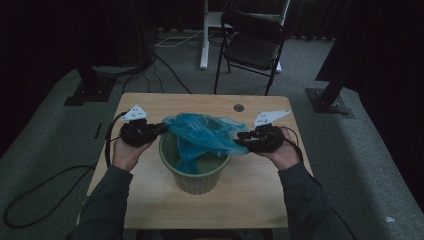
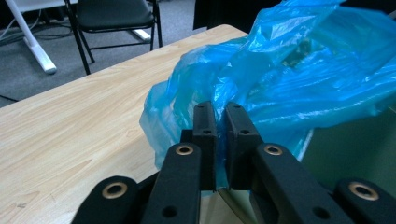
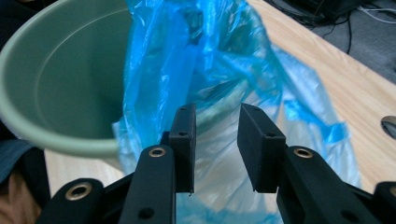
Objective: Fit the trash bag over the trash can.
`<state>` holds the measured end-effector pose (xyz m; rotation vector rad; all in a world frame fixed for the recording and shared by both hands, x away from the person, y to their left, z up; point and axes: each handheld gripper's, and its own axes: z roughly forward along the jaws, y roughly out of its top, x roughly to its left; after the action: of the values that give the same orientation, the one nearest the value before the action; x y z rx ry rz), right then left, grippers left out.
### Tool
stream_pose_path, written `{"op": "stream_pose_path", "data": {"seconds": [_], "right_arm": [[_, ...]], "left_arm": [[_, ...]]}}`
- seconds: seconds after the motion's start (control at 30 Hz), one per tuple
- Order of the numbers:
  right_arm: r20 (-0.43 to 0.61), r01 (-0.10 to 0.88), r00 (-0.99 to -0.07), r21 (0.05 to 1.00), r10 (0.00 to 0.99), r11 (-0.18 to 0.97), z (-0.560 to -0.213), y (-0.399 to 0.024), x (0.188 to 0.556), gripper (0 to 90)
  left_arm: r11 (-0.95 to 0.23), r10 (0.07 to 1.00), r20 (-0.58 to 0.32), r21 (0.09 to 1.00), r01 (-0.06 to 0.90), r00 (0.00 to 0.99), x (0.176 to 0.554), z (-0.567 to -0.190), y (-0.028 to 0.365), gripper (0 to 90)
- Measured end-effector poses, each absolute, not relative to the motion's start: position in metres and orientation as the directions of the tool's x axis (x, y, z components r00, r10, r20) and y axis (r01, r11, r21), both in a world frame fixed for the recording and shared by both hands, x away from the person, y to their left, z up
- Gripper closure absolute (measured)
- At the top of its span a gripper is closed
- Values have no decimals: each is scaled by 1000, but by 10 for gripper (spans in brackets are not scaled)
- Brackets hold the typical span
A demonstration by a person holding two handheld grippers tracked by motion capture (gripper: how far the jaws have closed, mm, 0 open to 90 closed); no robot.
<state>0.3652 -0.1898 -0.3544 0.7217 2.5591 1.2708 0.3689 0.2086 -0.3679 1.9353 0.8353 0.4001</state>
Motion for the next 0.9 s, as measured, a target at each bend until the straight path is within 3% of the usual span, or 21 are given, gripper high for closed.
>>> {"op": "stream_pose_path", "data": {"seconds": [0.4, 0.9], "right_arm": [[97, 346, -880, 800, 464, 491, -366, -194, 347, 667], [130, 343, -903, 792, 409, 506, -375, -191, 343, 685]], "left_arm": [[-226, 692, -137, 891, 393, 708, 341, -377, 225, 875], [-233, 687, -161, 875, 424, 709, 320, -388, 240, 876]]}}
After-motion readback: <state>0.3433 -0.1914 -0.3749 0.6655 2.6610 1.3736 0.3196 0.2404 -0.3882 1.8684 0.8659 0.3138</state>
